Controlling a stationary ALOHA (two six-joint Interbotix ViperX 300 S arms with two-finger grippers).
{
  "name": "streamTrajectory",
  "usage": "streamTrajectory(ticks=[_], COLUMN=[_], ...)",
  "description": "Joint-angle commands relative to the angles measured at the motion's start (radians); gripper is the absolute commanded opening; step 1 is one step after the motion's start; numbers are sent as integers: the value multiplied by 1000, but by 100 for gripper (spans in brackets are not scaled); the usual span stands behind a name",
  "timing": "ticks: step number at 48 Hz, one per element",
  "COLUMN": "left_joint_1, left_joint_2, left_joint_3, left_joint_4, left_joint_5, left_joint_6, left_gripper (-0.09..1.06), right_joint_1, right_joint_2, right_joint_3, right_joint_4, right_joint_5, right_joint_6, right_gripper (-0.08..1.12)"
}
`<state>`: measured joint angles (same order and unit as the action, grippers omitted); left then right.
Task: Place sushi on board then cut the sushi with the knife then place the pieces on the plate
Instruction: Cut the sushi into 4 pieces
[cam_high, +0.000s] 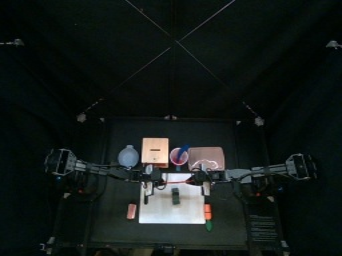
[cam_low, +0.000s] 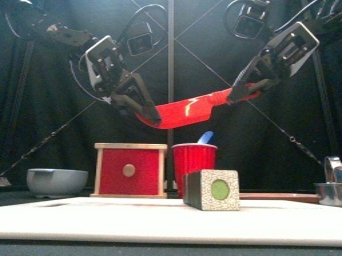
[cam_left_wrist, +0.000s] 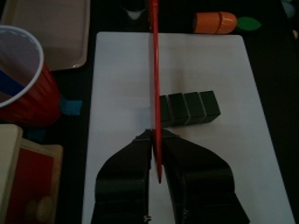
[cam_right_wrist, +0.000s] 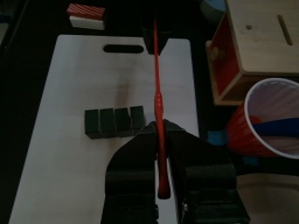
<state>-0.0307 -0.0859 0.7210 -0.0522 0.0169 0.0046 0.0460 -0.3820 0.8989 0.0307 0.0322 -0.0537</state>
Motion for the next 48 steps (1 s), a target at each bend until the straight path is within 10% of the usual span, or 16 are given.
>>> streamTrajectory(ticks=[1, 12, 48], left_joint_1=[-17, -71, -92], left_joint_2=[6, 80, 172], left_joint_3=[-25, -51, -124], left_joint_4=[3, -31, -92], left_joint_5=[-5, -6, -3], left_joint_6=[-3, -6, -6], left_gripper=[39, 38, 38], right_joint_1=[31, 43, 34], right_joint_2=[12, 69, 129], right_joint_3=[-20, -15, -14], right_joint_4=[28, 86, 89], right_joint_5=[6, 77, 129], right_joint_6=[-3, -3, -3], right_gripper=[34, 34, 34])
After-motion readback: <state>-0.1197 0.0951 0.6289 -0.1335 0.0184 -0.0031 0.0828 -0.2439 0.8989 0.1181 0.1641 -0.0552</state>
